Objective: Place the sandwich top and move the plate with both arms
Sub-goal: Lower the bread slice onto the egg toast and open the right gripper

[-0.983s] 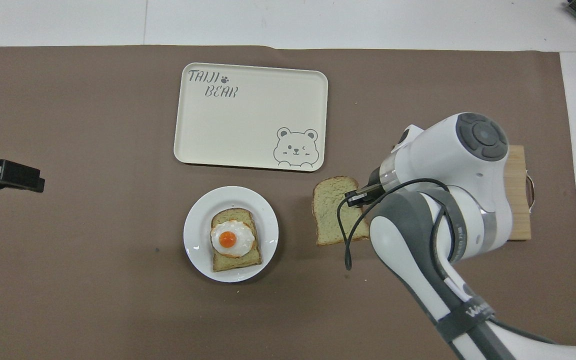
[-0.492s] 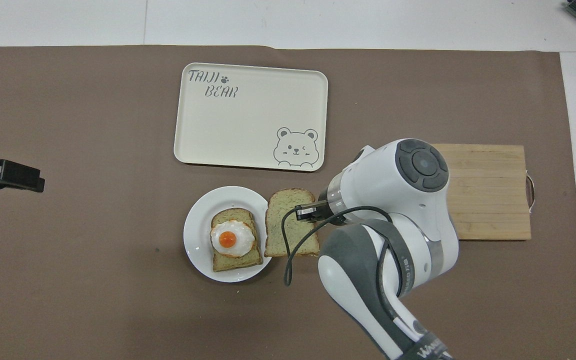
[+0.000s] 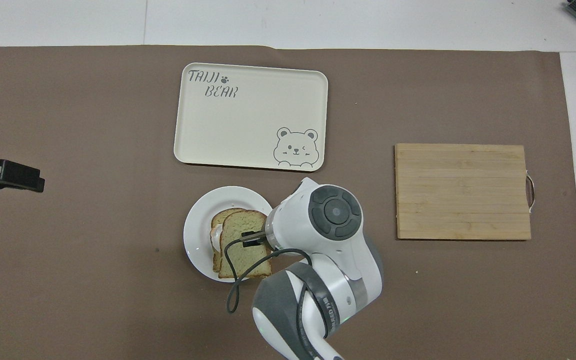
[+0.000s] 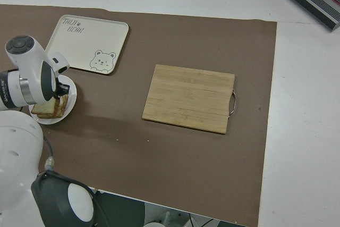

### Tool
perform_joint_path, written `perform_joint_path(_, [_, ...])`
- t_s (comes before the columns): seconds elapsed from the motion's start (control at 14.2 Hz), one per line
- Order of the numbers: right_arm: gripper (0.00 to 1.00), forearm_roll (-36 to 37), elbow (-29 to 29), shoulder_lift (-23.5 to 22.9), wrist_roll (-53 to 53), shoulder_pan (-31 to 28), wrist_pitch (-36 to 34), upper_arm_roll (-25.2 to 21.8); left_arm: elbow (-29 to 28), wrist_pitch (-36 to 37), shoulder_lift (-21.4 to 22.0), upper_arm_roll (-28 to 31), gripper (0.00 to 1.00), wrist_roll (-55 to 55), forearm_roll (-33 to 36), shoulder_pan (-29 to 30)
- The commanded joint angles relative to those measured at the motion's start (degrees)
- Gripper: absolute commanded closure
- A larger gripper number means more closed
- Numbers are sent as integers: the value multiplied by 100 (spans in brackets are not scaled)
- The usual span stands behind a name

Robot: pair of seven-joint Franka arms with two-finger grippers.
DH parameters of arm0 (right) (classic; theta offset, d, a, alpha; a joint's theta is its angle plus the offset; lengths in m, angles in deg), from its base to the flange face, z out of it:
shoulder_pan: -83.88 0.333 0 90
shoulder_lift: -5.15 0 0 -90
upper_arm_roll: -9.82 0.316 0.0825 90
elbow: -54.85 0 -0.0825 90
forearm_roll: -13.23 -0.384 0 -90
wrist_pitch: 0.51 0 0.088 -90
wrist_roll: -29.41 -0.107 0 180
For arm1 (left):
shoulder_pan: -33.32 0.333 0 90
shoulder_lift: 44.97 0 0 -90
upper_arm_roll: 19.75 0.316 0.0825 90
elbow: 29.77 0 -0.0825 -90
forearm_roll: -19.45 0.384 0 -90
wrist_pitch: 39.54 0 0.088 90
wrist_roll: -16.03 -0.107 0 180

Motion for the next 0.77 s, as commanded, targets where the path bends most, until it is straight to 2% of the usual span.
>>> perform_joint_path(0.0, [100, -92, -37, -195, -15, 220, 379, 7, -144, -84, 135, -58, 0, 41, 59, 89])
perform_joint_path(0.7, [100, -119, -63, -529, -59, 308, 854, 7, -144, -93, 135, -58, 0, 41, 59, 89])
